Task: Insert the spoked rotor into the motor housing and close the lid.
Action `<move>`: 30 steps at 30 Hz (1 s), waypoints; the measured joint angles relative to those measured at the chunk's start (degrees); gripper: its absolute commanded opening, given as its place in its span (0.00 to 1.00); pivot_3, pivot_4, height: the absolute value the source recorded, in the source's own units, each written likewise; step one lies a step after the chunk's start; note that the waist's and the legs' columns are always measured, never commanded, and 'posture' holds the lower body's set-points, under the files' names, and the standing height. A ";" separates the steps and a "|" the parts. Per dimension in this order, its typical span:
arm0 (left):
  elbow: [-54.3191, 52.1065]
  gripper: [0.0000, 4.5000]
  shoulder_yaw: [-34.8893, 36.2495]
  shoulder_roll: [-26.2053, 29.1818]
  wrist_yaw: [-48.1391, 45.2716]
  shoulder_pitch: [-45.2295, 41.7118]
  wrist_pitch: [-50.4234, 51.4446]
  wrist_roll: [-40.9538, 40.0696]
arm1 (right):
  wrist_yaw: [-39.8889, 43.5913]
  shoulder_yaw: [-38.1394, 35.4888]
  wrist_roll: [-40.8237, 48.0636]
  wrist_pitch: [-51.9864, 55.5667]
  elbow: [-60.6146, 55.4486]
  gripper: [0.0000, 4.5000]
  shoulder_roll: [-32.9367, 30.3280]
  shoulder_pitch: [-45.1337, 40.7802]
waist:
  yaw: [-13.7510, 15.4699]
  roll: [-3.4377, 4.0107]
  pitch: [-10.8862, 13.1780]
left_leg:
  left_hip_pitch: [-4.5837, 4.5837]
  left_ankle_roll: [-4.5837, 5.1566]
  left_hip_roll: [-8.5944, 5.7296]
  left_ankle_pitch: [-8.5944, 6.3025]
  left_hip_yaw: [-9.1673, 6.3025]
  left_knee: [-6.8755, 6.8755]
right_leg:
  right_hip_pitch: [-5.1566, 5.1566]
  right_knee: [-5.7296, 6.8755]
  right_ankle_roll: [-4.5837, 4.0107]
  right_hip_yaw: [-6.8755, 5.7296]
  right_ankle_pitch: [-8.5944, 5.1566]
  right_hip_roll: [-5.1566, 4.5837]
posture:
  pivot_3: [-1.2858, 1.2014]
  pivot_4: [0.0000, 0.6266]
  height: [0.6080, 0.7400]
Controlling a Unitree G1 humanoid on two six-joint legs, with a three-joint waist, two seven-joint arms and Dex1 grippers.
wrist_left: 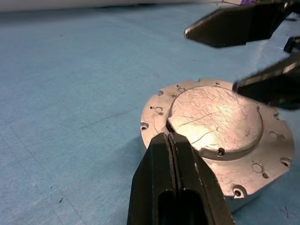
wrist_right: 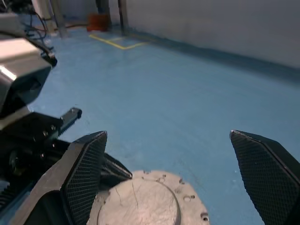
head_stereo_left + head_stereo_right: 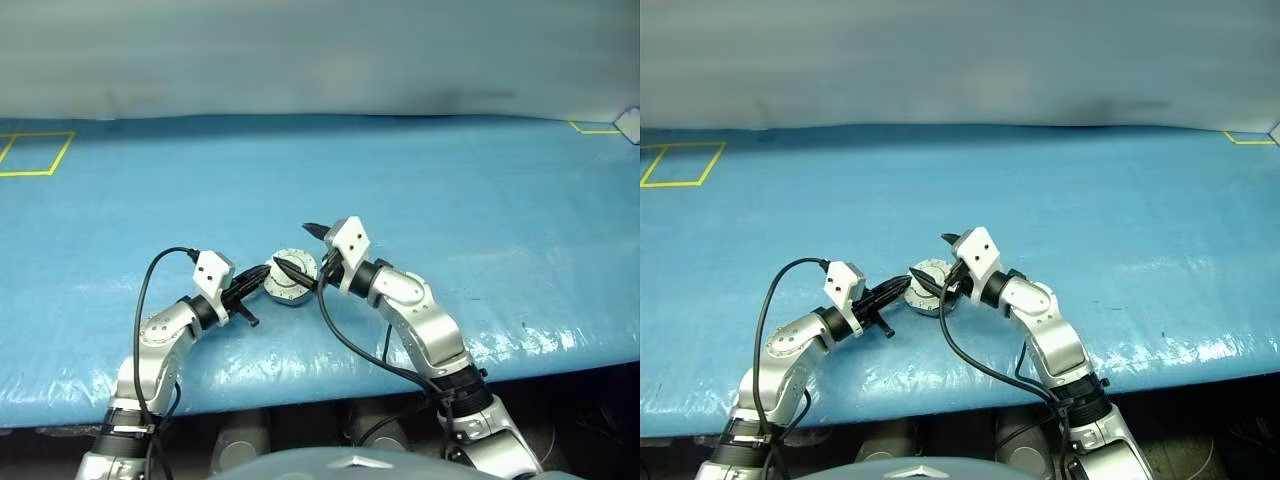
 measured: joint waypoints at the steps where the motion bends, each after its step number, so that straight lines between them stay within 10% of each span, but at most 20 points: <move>1: 0.12 0.00 -0.02 -0.08 0.02 -0.02 -0.23 0.05 | -1.03 -1.38 1.02 1.74 -0.07 1.00 0.48 0.09 | 0.01 0.00 0.00 | 0.00 0.00 0.00 0.00 0.00 0.02 | 0.02 -0.02 0.00 0.00 0.00 -0.01 | 0.52 0.24 1.00; 27: 0.81 0.00 -0.22 -0.20 0.62 0.34 -2.50 0.93 | -2.70 -15.21 27.88 28.38 4.98 1.00 5.45 9.75 | -0.09 0.08 0.02 | 0.07 0.01 0.00 0.00 0.00 0.06 | 0.12 -0.04 0.00 0.00 0.00 0.01 | 0.52 0.24 1.00; 30: 0.81 0.00 -0.21 -0.20 0.85 0.73 -2.71 0.98 | -2.77 -16.67 29.67 28.86 6.18 0.80 6.43 9.76 | -0.12 0.09 0.02 | 0.07 0.01 0.01 0.00 0.00 0.06 | 0.12 -0.03 0.00 0.01 0.00 0.01 | 0.52 0.24 1.00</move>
